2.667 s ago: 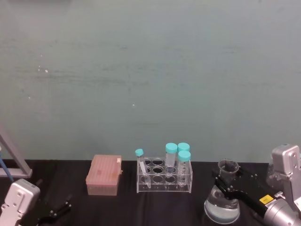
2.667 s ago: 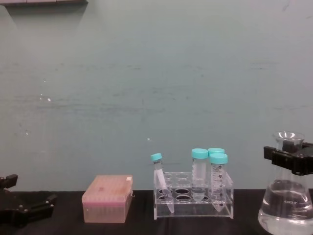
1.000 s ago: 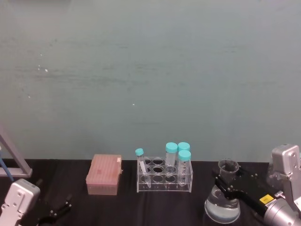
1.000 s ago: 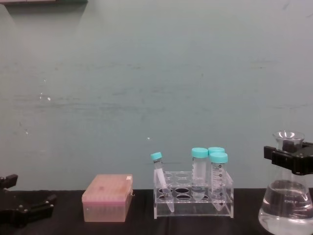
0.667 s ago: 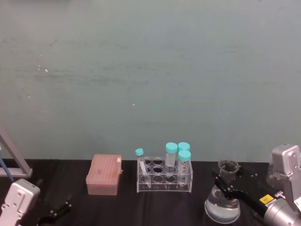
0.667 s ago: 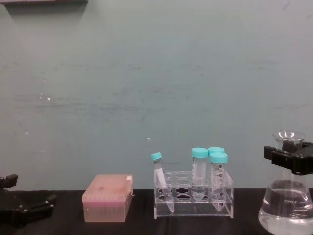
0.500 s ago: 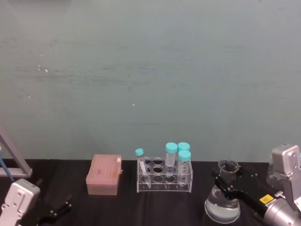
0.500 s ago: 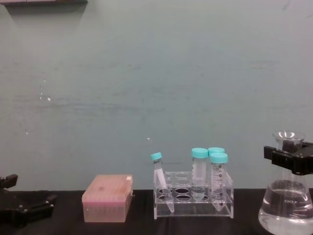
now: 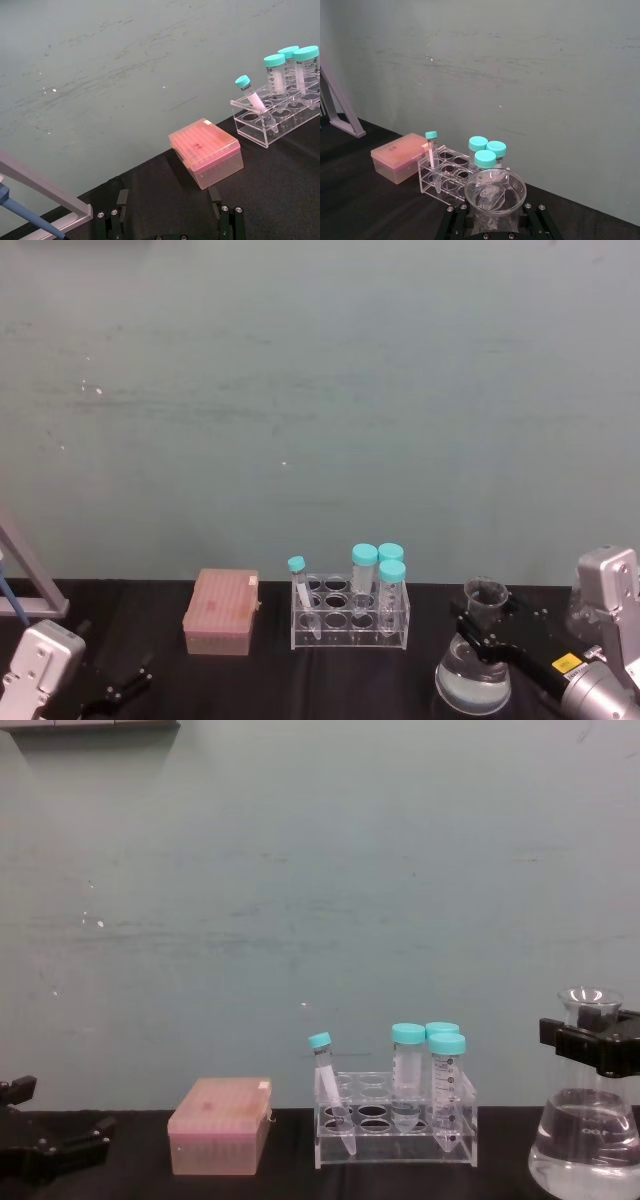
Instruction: Pick up the beaker with the right gripper, shake it three times, and then put it down.
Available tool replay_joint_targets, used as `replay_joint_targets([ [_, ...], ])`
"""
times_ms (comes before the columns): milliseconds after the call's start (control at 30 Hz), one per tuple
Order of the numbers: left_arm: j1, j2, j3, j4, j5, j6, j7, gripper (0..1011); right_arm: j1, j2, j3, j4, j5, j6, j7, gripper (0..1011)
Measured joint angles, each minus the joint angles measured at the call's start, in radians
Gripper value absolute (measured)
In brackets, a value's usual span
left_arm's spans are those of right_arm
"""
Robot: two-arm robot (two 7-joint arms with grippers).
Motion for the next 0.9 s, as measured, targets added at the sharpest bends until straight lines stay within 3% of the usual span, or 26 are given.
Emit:
replay_joint_targets([
  [900,0.0,0.0,0.0,0.0,0.0,0.0,0.0,1000,0.0,0.0,0.0,0.0,0.0,0.0,0.0,457],
])
